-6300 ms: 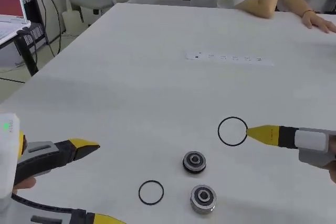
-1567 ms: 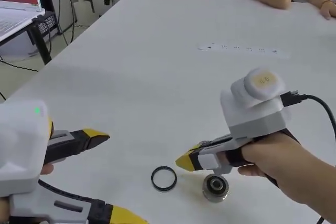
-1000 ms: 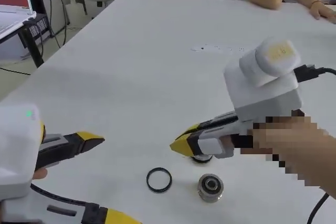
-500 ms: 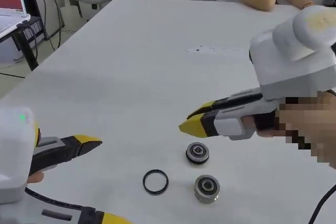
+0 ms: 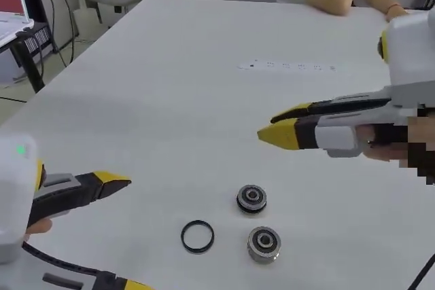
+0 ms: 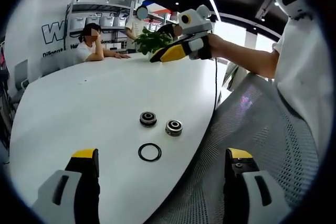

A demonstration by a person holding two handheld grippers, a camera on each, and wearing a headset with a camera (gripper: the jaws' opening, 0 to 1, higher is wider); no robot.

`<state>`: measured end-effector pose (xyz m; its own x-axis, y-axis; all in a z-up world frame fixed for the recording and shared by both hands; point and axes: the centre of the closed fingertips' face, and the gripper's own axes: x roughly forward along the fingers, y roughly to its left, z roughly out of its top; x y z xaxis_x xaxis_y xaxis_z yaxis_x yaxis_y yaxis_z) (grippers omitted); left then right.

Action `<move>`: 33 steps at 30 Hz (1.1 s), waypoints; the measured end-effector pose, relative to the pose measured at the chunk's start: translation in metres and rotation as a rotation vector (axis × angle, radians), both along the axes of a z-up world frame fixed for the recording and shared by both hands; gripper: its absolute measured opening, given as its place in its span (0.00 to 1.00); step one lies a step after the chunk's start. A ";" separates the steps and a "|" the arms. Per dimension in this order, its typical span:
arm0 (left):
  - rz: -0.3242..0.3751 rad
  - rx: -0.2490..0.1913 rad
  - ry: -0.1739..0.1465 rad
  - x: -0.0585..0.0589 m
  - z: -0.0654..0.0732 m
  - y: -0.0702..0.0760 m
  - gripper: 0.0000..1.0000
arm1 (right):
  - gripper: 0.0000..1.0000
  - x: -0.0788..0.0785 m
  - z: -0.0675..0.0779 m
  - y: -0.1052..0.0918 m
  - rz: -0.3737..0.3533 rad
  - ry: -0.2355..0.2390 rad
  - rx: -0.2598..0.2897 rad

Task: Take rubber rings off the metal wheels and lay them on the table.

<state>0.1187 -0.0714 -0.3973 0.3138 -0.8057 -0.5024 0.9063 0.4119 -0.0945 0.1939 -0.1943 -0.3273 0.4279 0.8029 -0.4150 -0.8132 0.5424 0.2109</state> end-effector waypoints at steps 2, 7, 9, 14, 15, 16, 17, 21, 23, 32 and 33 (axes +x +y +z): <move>0.000 -0.004 -0.002 0.001 0.003 0.001 0.99 | 0.24 0.003 0.002 -0.006 -0.014 -0.010 0.012; 0.000 -0.006 -0.014 0.006 0.012 0.004 0.99 | 0.26 0.010 -0.002 -0.026 -0.059 -0.019 0.004; -0.003 0.001 -0.024 0.008 0.016 0.005 0.99 | 0.28 0.011 -0.007 -0.035 -0.081 -0.019 -0.010; -0.019 0.018 -0.057 0.016 0.027 0.003 0.99 | 0.29 0.011 -0.022 -0.047 -0.107 0.010 -0.006; -0.025 0.021 -0.062 0.017 0.029 0.002 0.99 | 0.28 0.011 -0.024 -0.048 -0.108 0.013 -0.005; -0.030 0.022 -0.067 0.018 0.031 0.001 0.99 | 0.28 0.011 -0.027 -0.050 -0.112 0.022 -0.004; -0.041 0.023 -0.074 0.019 0.034 -0.001 0.99 | 0.28 0.011 -0.030 -0.052 -0.117 0.029 -0.007; -0.075 0.032 -0.100 0.023 0.042 -0.009 0.99 | 0.28 0.012 -0.042 -0.060 -0.138 0.051 -0.029; -0.093 0.035 -0.116 0.026 0.047 -0.013 0.99 | 0.28 0.012 -0.045 -0.064 -0.150 0.063 -0.018; -0.147 0.044 -0.173 0.049 0.066 -0.033 0.97 | 0.28 0.009 -0.060 -0.066 -0.171 0.103 0.000; -0.148 0.039 -0.176 0.053 0.068 -0.036 0.97 | 0.28 0.007 -0.062 -0.066 -0.172 0.107 -0.004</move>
<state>0.1716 -0.1075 -0.3289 0.2796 -0.8304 -0.4819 0.9581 0.2738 0.0840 0.2014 -0.2604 -0.3894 0.5118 0.7202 -0.4683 -0.6816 0.6723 0.2890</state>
